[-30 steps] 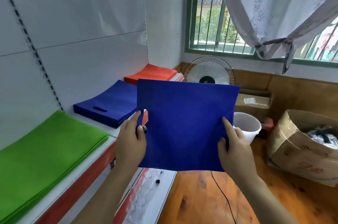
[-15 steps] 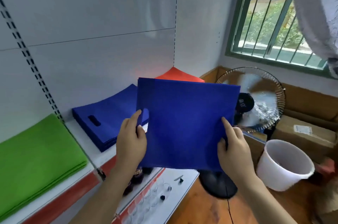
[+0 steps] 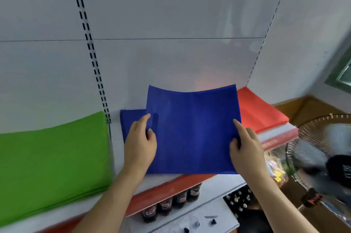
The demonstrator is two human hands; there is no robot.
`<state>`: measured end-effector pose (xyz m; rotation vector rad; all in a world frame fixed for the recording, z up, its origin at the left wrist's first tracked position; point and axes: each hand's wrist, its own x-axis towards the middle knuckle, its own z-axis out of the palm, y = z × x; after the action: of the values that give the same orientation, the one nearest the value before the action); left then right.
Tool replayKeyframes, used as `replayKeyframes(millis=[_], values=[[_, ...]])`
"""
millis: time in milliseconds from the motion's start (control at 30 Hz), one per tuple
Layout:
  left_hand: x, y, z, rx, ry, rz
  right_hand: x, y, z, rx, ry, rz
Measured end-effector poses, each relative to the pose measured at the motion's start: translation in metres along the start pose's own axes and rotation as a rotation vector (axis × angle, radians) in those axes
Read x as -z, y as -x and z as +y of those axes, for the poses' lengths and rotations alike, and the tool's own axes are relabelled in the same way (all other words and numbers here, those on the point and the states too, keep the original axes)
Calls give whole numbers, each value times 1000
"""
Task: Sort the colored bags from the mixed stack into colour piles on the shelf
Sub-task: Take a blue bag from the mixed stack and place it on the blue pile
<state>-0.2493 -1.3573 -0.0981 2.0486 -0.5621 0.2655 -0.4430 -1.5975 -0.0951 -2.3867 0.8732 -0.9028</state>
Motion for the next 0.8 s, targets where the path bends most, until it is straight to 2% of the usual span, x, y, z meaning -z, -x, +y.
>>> replayKeyframes(millis=[200,400,633,800], values=[[11,-11,-21,101,-233,84,-50,-56,-7,111,-68,-131],[13,-15,-28,238,-421,103,-82,-95,-10,180,-87,-318],[9,-18,-28,292,-625,69,-96,-104,1,241,37,-395],[12,-20,-29,285,-680,35,-97,-106,-6,243,230,-451]])
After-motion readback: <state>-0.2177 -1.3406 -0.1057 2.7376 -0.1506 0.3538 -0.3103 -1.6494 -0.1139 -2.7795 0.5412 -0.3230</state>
